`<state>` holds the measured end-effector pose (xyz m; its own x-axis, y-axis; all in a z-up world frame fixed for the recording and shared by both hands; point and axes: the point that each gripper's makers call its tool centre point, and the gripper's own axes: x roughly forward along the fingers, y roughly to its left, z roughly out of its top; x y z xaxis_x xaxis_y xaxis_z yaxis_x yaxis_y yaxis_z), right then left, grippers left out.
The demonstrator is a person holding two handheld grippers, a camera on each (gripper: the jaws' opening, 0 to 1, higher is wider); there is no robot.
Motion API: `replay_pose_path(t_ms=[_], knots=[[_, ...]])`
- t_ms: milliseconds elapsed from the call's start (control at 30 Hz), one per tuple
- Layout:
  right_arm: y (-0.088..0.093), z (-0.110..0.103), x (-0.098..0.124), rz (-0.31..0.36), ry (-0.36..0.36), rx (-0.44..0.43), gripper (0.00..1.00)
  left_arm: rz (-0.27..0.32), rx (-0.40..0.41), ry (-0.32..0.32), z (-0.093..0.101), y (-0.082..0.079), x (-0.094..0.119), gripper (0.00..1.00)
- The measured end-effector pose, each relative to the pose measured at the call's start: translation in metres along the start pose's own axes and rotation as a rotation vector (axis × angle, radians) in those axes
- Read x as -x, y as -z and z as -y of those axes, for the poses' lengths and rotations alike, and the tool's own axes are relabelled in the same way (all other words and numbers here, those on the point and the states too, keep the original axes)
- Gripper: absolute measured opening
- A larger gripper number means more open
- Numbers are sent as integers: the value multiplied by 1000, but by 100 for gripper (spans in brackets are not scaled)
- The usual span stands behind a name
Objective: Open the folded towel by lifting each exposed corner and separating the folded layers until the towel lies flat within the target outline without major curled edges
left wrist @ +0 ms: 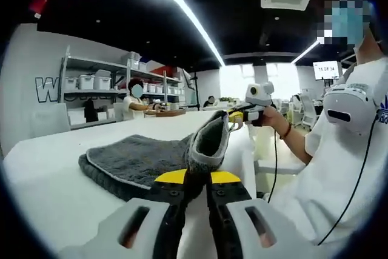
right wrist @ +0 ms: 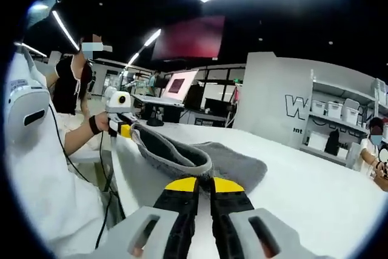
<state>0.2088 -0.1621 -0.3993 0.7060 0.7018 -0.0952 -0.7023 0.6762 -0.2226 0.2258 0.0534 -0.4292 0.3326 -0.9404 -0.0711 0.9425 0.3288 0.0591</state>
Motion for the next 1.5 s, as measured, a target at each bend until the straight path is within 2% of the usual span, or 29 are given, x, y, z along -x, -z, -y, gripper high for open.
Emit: replay_pose_path(t_ms=[333, 400, 467, 900, 1133, 1300, 1400, 1500], knots=[[-3, -2, 3, -10, 0, 32, 0, -18, -11, 22, 3, 2, 7, 13], [-11, -1, 10, 21, 5, 51, 0, -11, -7, 31, 3, 0, 11, 13], [-13, 0, 11, 29, 5, 41, 0, 3, -2, 27, 2, -3, 12, 13], [0, -10, -4, -29, -23, 63, 0, 6, 10, 7, -1, -1, 12, 12], [1, -12, -7, -24, -40, 43, 0, 1, -1, 13, 1, 0, 10, 12], [2, -13, -7, -25, -44, 42, 0, -93, -44, 13, 2, 17, 6, 13], [1, -13, -7, -23, -45, 40, 0, -99, -46, 22, 4, 18, 6, 13], [2, -14, -8, -18, -57, 19, 0, -151, -77, 31, 7, 26, 6, 15]])
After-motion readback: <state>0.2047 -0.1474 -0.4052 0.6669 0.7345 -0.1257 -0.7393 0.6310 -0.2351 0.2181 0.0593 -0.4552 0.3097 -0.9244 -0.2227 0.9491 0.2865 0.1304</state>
